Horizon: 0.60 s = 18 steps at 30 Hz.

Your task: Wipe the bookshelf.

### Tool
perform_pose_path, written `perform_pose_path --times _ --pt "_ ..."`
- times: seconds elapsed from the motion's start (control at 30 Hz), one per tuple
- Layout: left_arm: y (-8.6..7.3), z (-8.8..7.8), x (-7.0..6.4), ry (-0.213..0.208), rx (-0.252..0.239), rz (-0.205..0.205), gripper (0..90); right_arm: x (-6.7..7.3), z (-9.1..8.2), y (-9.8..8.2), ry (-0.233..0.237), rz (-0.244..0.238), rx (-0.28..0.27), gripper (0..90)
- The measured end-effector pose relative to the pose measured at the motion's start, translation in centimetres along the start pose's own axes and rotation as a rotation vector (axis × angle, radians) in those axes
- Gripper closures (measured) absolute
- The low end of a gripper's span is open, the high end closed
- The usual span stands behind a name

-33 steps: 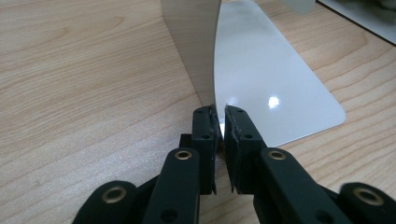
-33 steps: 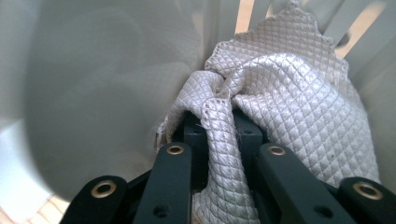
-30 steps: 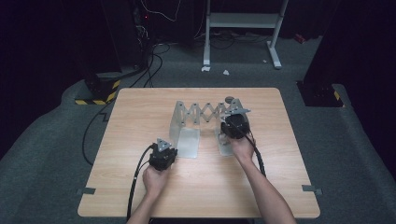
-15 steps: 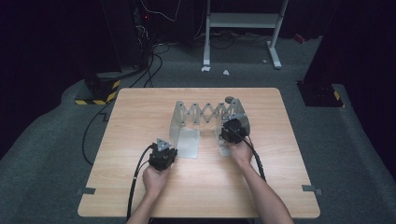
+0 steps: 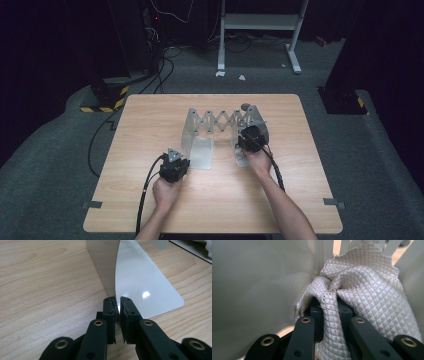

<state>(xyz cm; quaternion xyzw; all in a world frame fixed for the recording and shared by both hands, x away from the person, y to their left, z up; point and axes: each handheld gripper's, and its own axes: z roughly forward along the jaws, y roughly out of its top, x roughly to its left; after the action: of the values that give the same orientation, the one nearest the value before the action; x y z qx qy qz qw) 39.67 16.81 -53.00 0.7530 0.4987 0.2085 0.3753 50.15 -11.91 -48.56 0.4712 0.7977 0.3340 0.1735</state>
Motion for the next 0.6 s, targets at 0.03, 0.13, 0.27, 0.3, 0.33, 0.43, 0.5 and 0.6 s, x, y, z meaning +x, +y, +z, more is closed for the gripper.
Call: perform_pose_path --times 0.03,0.13,0.27,0.3,0.33,0.43,0.5,0.6 --pt "0.0 0.0 0.0 0.0 0.0 0.0 82.5 0.0 -0.1 0.3 0.001 0.002 -0.002 80.4" --pt "0.0 0.0 0.0 0.001 0.0 0.001 82.5 0.0 0.2 0.4 0.002 0.003 0.005 80.4" --pt "0.0 0.0 0.0 0.002 0.001 0.002 82.4 -0.2 1.2 -0.2 0.004 0.002 0.038 80.4" --pt "0.0 0.0 0.0 0.002 0.001 0.002 82.4 -0.2 1.4 -0.3 0.007 0.004 0.045 80.4" --pt "0.0 0.0 -0.1 0.002 0.0 0.002 82.4 -0.2 1.6 -0.4 0.011 0.007 0.052 80.4" --pt "0.0 0.0 -0.1 0.007 -0.001 0.007 82.3 -0.2 1.8 -0.7 0.014 0.001 0.073 80.3" --pt "0.0 0.0 -0.2 0.01 -0.001 0.011 82.3 -0.2 1.6 -1.0 0.019 -0.013 0.076 80.3" --pt "0.0 0.0 -0.2 0.012 -0.001 0.012 82.2 0.0 1.1 -1.9 0.024 -0.028 0.078 80.2"
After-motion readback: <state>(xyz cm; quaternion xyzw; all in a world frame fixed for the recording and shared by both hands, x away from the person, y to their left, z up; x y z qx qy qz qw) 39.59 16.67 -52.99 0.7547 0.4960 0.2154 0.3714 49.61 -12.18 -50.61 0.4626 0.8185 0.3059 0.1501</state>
